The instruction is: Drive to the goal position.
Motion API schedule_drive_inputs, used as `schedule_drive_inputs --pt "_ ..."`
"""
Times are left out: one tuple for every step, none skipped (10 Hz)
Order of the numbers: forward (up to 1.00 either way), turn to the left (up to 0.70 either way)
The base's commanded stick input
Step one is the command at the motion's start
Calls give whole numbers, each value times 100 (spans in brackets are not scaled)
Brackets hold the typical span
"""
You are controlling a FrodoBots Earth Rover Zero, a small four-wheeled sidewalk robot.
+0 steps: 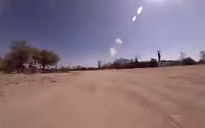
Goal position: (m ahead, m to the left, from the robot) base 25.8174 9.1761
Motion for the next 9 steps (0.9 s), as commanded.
schedule_drive_inputs --pt "100 0" --pt "100 0" --pt "100 0" --pt "100 0" --pt "100 0" --pt "100 0" --pt "100 0" --pt "100 0" --pt "100 0"
